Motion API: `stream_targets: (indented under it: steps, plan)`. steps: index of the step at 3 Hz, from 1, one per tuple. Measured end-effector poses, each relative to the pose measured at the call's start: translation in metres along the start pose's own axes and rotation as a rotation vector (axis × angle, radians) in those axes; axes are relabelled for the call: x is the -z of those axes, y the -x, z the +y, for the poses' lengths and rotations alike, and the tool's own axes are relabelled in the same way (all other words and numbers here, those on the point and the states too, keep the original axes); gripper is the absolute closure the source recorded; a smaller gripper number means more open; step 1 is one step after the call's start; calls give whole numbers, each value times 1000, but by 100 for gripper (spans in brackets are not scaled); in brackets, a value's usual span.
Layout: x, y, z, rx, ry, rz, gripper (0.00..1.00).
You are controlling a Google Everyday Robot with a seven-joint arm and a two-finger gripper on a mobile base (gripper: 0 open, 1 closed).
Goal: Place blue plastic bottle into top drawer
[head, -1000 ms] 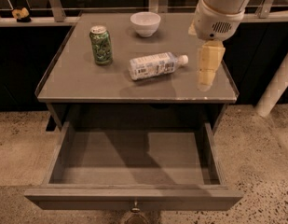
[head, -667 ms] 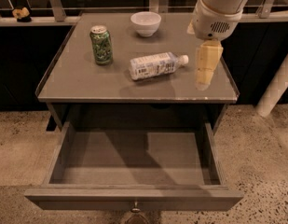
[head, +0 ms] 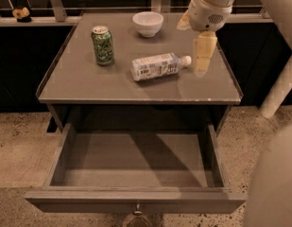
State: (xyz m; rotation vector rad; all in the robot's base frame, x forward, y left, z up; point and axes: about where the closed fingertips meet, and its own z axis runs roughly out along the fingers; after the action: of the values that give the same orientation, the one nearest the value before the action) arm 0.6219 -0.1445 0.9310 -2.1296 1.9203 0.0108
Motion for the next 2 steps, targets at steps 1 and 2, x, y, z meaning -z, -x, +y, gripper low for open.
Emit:
stream_targets:
  steps: [1, 2]
  plan:
    - [-28, 19, -43, 122, 10, -21, 0]
    - [-51, 48, -75, 234, -15, 20, 0]
